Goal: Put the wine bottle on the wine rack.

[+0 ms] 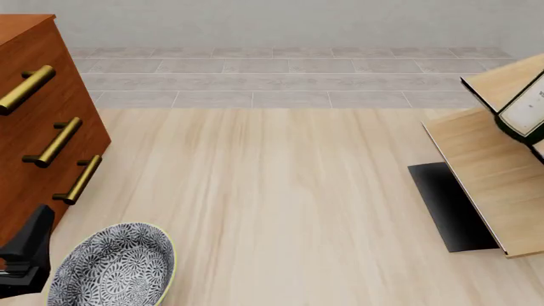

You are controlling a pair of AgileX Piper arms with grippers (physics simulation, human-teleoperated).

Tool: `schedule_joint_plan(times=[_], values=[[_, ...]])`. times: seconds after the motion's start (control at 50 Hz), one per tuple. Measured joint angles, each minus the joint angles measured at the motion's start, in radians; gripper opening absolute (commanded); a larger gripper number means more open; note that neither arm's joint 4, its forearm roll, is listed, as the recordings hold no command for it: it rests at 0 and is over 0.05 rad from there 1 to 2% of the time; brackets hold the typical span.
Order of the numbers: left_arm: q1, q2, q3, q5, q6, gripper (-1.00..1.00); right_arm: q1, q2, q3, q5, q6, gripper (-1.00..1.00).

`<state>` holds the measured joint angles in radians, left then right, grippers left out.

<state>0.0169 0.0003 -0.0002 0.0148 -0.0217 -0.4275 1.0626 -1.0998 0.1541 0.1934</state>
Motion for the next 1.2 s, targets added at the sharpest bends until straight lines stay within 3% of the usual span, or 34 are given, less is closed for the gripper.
schedule_joint_plan(times=[0.56,1.2], values=[[0.001,0.0,0.0,0.0,0.001,1.0,-0.118,0.104,-0.032,-0.023,-0.011,-1.0],[0.002,0.0,0.0,0.005,-0.004,1.0,-0.198,0.146,-0.009,-0.064,-0.015,-1.0]])
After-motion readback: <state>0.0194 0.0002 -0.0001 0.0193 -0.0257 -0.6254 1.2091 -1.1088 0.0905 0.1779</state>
